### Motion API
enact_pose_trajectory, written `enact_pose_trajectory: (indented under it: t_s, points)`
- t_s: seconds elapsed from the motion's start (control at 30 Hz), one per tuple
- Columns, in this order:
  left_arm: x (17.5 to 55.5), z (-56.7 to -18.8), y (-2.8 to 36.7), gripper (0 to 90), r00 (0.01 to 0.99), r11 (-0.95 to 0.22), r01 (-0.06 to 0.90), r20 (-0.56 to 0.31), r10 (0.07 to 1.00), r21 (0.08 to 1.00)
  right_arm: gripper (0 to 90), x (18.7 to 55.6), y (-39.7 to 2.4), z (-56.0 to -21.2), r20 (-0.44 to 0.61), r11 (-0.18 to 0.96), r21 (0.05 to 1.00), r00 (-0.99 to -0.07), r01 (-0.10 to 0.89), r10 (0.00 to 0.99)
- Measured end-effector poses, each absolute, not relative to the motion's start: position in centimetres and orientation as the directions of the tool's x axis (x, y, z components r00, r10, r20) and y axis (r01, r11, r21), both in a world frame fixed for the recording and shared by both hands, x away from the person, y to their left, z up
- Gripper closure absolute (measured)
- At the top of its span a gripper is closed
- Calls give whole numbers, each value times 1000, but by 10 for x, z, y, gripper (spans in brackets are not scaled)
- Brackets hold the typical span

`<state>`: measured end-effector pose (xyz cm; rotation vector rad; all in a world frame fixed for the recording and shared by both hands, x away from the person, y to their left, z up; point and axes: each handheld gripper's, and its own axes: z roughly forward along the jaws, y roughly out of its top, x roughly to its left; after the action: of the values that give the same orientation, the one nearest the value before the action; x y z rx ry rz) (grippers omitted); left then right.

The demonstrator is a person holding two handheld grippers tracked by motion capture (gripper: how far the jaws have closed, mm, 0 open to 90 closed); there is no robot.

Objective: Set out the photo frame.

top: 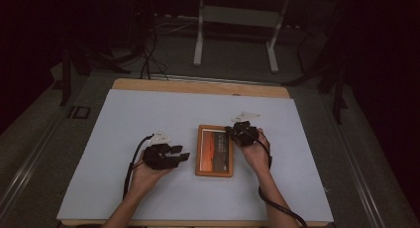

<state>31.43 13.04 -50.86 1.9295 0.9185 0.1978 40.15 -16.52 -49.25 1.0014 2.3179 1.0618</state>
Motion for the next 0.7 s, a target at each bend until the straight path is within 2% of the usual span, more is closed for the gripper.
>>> enact_pose_trajectory:
  t_s: [0.7]
  points:
    - [313, -505, 123, 501, 701, -248, 529, -254, 666, 812, 900, 409, -176, -499, -25, 424, 760, -630, 493, 776]
